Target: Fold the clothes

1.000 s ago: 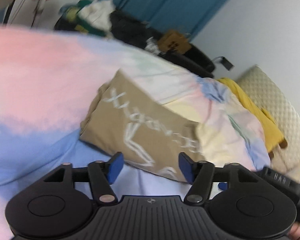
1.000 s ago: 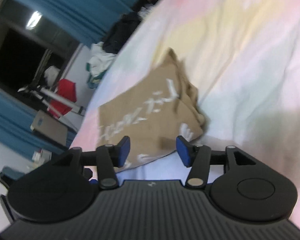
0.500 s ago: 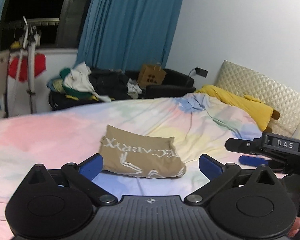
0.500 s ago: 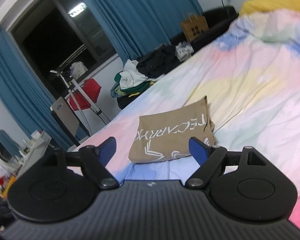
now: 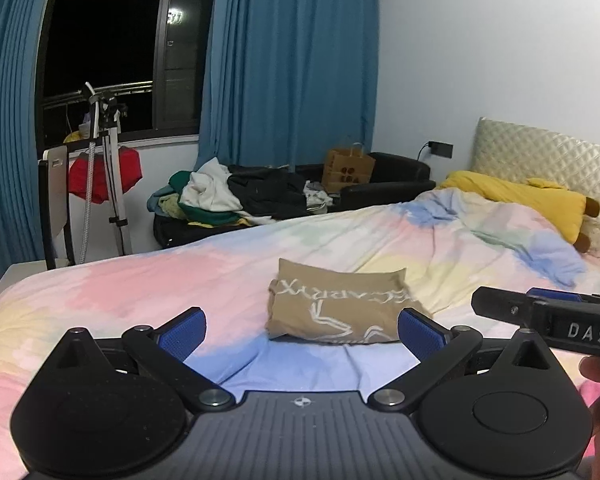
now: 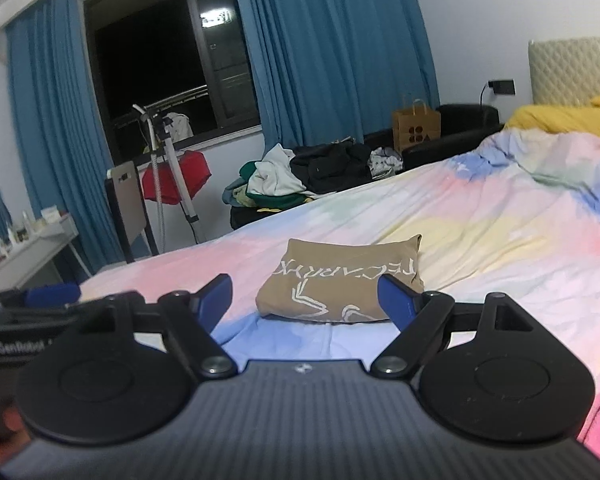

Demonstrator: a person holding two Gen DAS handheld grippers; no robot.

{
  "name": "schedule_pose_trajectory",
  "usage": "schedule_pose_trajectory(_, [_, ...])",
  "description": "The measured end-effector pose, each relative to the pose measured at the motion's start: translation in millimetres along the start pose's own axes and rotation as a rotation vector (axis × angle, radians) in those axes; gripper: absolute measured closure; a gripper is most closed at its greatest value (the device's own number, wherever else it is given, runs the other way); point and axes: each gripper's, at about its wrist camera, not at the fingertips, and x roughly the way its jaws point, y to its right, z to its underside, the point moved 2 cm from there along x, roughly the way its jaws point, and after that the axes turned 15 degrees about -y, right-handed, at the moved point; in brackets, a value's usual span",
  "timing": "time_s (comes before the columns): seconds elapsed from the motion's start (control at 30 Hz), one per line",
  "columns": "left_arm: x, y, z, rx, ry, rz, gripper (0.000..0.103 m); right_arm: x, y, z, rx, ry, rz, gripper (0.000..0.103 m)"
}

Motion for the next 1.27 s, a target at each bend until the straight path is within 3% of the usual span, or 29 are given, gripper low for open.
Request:
schedule_pose_trajectory(0.47, [35.3,-30.4,25.0,-0.013,0.007,-0.039,0.0,60.3,-13.1,29.9,-0.044,-0.004,0.101,0.022])
schedule_pose_trajectory(0.9, [54.8,-26.2,38.7,-0.004,-0.039,-0.041,0.0,61.6,-16.5,36.8,-0.058,-0.005,0.13,0.022])
schedule_pose_trajectory(1.27, [55.1,-23.6,40.5,-0.008,-0.034,-0.046,0.0,59.7,-15.9,38.5,-0.054,-0.003,0.136,0.022])
